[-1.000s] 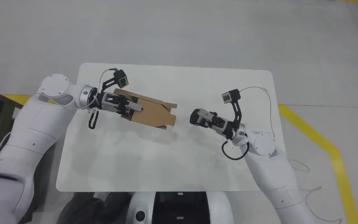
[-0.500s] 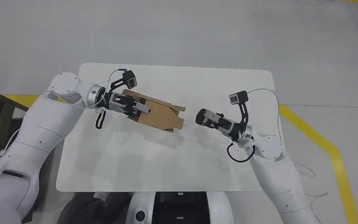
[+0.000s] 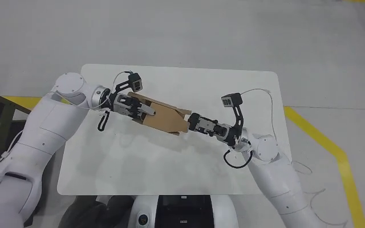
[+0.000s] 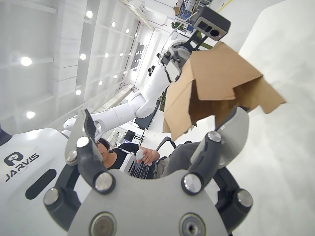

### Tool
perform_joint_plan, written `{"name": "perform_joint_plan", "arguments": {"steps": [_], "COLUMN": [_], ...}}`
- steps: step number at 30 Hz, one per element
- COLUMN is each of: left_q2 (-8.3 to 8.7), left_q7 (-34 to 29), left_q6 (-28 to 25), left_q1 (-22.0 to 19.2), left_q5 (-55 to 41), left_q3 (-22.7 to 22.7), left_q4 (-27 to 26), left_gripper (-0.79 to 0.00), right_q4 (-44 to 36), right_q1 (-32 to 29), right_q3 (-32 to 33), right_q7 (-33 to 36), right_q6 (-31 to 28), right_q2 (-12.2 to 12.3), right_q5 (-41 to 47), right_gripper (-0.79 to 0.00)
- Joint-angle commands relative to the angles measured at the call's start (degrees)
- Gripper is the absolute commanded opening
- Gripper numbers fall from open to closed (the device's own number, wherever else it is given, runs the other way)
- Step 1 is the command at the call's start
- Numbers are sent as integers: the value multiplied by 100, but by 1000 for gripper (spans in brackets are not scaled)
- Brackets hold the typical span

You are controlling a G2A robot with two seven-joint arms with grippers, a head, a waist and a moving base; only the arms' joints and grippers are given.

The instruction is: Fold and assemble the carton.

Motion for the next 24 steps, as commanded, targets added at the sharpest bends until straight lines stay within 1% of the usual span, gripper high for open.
{"name": "perform_joint_plan", "arguments": {"steps": [1,7,12,17,24], "left_q2": [-59,-250,-362,-431,-481], "left_q7": [15,189,333,262,209], "left_q6": [12,-17,-59,-69,-90], "left_q1": [-86,-297,-386,-433,-451], "left_q5": [47,168,365,441,557], "left_q3": [73,277,388,411,363], "left_q4": [100,395,571,716,829], "left_gripper": [-785,-785,-785,-785,-785], "right_q4": [9,23,-33,-56,10], "right_q1": [20,104,180,228,271], "right_q3": [-69,-334,-435,-423,-393], "right_q7": [47,169,138,-77,-266], "right_q6": [-4,0,-54,-44,78], "right_q2": [-8,-42,-61,-60,-47], "right_q5": [133,346,391,189,-25], "right_gripper": [0,0,0,0,0]}}
